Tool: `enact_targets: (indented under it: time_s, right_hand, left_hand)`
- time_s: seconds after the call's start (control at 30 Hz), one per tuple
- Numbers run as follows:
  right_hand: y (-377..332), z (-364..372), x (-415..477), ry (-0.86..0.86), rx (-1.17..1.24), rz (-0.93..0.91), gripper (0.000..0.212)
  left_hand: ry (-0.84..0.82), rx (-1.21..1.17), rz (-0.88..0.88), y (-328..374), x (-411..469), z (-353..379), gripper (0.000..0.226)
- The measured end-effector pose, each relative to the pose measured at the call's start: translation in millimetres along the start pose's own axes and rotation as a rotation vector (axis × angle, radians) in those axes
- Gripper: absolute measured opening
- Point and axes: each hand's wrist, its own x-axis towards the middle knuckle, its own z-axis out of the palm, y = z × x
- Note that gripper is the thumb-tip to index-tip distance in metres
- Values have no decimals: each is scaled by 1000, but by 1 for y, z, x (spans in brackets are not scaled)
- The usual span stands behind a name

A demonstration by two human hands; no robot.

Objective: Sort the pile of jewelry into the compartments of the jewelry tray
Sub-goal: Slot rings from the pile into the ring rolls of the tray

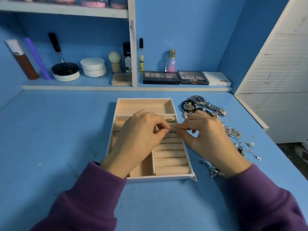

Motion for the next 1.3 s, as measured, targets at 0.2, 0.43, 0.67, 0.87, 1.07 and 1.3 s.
enact_targets:
  time_s: [0.2, 0.43, 0.67, 0.87, 1.07, 1.3]
  right_hand:
    - [-3, 3, -4, 15, 2, 5, 13]
    - [-4, -1, -7, 3, 23, 12, 11]
    - [-2, 3, -8, -27, -7, -13, 16]
    - [-3, 1, -9, -24, 5, -11, 17]
    - [-4, 2, -9, 13, -41, -13, 8]
    - [-2, 5, -9, 11, -47, -11, 8]
  left_hand:
    - [4, -11, 24, 0, -1, 3, 11]
    - [19, 8, 19, -1, 0, 3, 10]
    - [-34, -17, 17, -1, -1, 3, 11]
    - [-45, 13, 25, -4, -2, 1, 14]
    - [-39, 23, 20, -5, -3, 0, 7]
    - [-37, 84, 42, -4, -3, 2, 10]
